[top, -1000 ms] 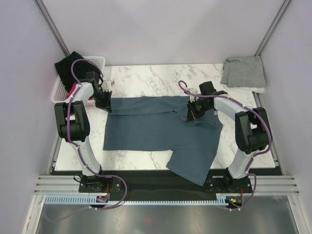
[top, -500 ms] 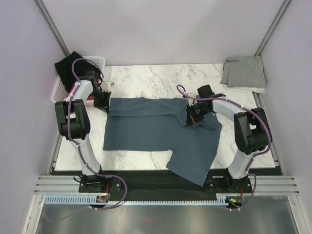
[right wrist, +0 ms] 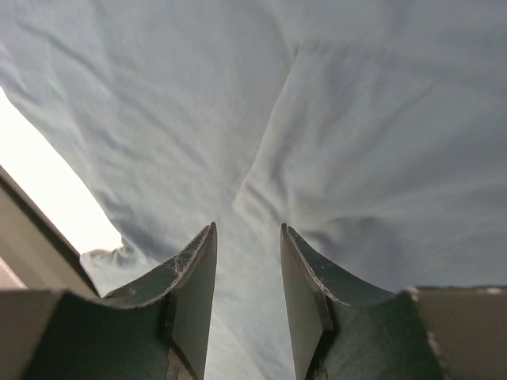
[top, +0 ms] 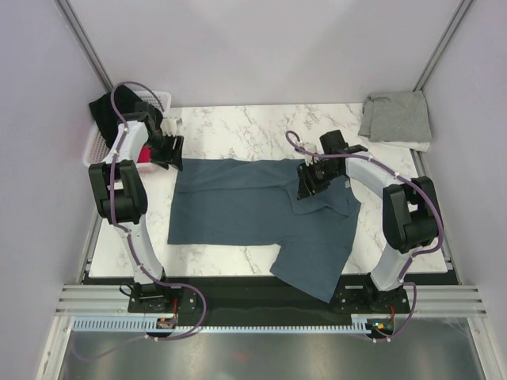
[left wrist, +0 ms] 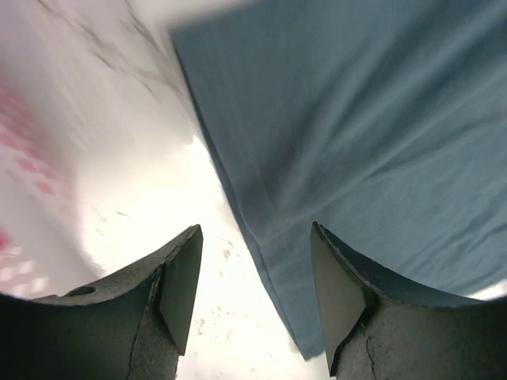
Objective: Fold and stack the t-shirts
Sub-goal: Fold the tshirt
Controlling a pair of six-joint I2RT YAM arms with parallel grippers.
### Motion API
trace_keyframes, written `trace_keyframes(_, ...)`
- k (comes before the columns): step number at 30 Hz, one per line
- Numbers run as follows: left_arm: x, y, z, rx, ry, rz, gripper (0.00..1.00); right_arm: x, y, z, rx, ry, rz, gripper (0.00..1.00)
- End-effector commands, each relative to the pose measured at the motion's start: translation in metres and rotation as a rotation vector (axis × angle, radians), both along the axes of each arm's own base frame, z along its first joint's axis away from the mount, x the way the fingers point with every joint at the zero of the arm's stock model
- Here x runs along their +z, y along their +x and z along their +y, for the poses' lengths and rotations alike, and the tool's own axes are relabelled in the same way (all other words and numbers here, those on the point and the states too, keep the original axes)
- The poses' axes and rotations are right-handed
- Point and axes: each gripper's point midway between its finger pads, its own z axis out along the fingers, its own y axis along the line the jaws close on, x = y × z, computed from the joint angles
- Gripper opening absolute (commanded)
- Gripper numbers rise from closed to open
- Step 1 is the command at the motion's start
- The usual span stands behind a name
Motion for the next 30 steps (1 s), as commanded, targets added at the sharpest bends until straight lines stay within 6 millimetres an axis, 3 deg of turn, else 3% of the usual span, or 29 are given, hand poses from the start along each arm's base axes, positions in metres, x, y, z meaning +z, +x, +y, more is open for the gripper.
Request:
trace_keyframes(1,0.030,0.035,0.001,0.049,-0.019,-0.110,0.64,0.034,0.032,-0.001,-0.031,0.008,-0.135,0.46)
trace_keyframes(5,0.020,0.055,0.002,0.070,-0.020,-0.113,0.64,0.032,0.062,-0.023,-0.106,-0.047,-0.181,0.46)
trace_keyframes(8,0.006,0.064,0.005,0.080,-0.013,-0.101,0.64,0.032,0.097,-0.056,-0.221,-0.080,-0.211,0.46)
trace_keyframes(10,-0.006,0.068,0.003,0.072,-0.019,-0.083,0.64,0.024,0.118,-0.088,-0.323,-0.098,-0.198,0.46)
trace_keyframes(11,-0.006,0.072,0.003,0.074,-0.019,-0.089,0.63,0.030,0.134,-0.110,-0.378,-0.106,-0.226,0.45)
trace_keyframes(12,-0.009,0.074,0.002,0.074,-0.021,-0.086,0.63,0.022,0.141,-0.119,-0.399,-0.114,-0.211,0.45)
trace_keyframes(13,-0.015,0.077,0.003,0.076,-0.024,-0.081,0.63,0.021,0.147,-0.122,-0.401,-0.117,-0.216,0.45)
trace_keyframes(14,-0.018,0.078,0.004,0.078,-0.022,-0.077,0.63,0.029,0.160,-0.136,-0.429,-0.121,-0.247,0.45)
trace_keyframes(15,-0.019,0.080,0.003,0.077,-0.021,-0.077,0.63,0.026,0.166,-0.146,-0.446,-0.133,-0.248,0.45)
trace_keyframes(20,-0.030,0.085,0.011,0.091,0.025,-0.074,0.63,0.026,0.185,-0.159,-0.454,-0.155,-0.282,0.45)
trace_keyframes(30,-0.051,0.094,0.016,0.098,0.056,-0.060,0.63,-0.010,0.195,-0.166,-0.453,-0.193,-0.245,0.45)
